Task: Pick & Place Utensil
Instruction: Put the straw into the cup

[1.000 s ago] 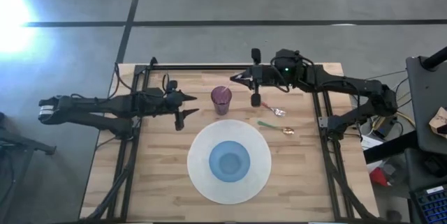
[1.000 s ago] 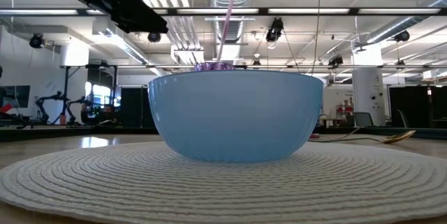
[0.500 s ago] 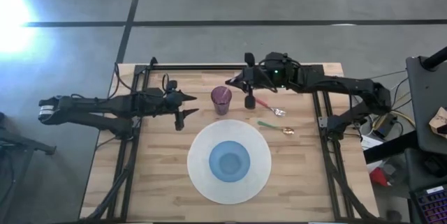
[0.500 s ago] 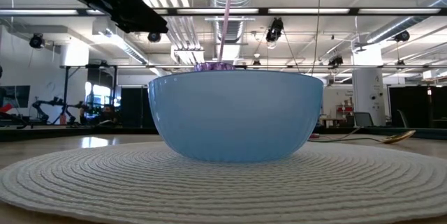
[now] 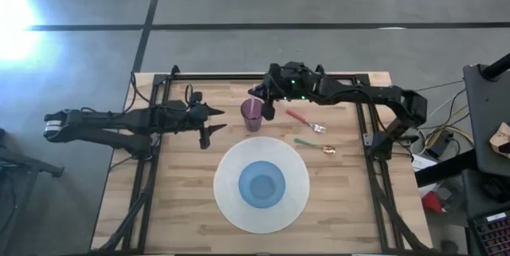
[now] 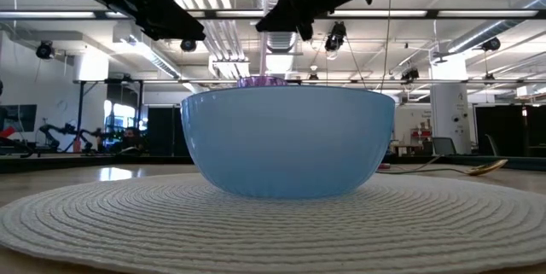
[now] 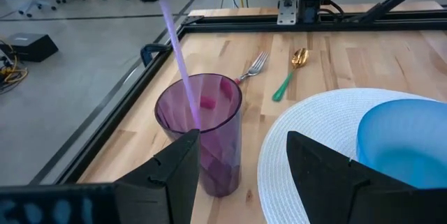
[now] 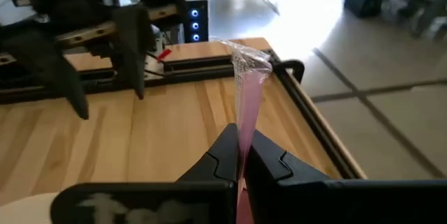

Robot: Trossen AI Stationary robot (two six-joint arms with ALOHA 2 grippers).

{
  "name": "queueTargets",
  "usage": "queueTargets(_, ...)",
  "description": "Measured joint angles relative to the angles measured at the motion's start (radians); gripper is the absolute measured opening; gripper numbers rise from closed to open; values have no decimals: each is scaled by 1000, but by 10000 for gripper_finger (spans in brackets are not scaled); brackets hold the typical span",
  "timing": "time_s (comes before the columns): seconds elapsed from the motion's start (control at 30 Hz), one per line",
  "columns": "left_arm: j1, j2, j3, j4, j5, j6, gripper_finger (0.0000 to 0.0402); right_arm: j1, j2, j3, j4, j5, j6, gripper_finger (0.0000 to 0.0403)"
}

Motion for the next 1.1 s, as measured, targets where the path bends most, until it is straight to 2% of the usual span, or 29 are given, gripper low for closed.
queueTargets(0.33, 1, 0, 0, -1, 0, 4, 207, -30, 50, 0, -34, -10, 77, 8)
queueTargets(1.1, 0, 0, 0, -7, 0, 2, 207, -33, 74, 0, -77, -7, 83, 8)
